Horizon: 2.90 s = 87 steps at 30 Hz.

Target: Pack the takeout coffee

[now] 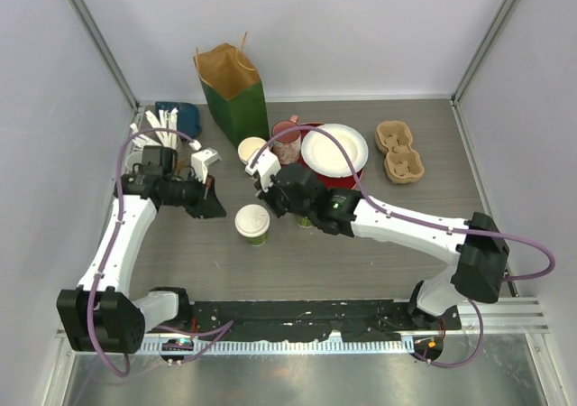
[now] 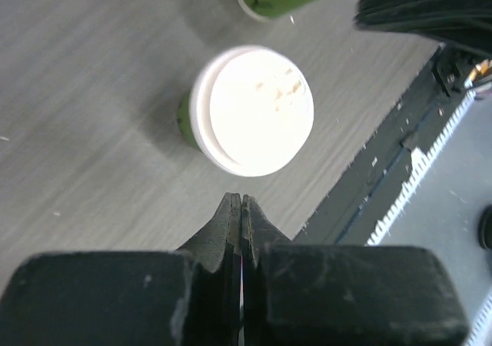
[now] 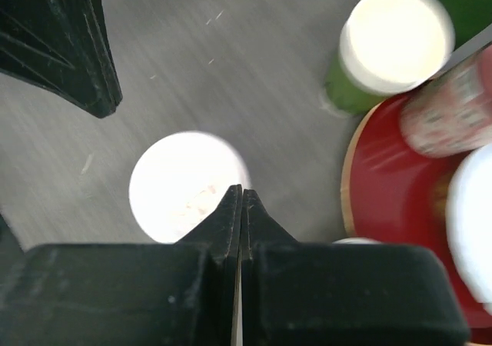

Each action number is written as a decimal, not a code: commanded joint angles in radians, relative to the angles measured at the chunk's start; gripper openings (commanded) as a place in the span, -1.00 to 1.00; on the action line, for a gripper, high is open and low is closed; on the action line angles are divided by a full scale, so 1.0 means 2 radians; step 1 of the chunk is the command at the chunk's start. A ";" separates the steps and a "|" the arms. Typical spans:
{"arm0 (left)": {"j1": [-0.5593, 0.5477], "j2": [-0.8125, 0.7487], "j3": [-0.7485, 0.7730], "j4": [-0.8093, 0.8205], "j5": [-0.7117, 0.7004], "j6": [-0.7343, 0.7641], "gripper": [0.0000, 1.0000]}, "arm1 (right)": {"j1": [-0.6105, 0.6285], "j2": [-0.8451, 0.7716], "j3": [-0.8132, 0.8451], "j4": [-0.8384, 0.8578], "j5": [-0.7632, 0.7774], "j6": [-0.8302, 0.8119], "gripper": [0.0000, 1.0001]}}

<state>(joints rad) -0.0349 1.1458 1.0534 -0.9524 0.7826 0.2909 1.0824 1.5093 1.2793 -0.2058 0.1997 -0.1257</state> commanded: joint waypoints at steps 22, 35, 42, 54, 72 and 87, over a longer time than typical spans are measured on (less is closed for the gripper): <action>-0.093 0.133 -0.016 0.045 -0.041 -0.003 -1.00 | -0.056 0.094 -0.109 0.100 -0.211 0.297 -0.98; -0.092 0.041 0.038 -0.012 0.024 -0.001 -1.00 | -0.056 0.066 -0.020 0.048 -0.221 0.271 -0.98; -0.092 0.039 0.054 -0.013 0.018 -0.004 -1.00 | -0.056 0.071 0.041 0.026 -0.216 0.252 -0.99; -0.099 0.105 -0.036 0.064 -0.079 0.015 -1.00 | -0.060 0.103 -0.108 0.084 -0.224 0.311 -0.98; -0.097 0.046 0.045 0.025 -0.015 -0.007 -1.00 | -0.061 0.093 0.071 -0.003 -0.208 0.256 -0.99; -0.095 0.095 -0.019 0.054 -0.036 -0.020 -1.00 | -0.079 0.134 -0.041 0.053 -0.220 0.297 -0.98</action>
<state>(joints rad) -0.2226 1.3090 1.0130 -0.8677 0.7021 0.2657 0.9180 1.7817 1.2396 -0.0631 -0.2710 0.4644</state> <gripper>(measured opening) 0.010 0.024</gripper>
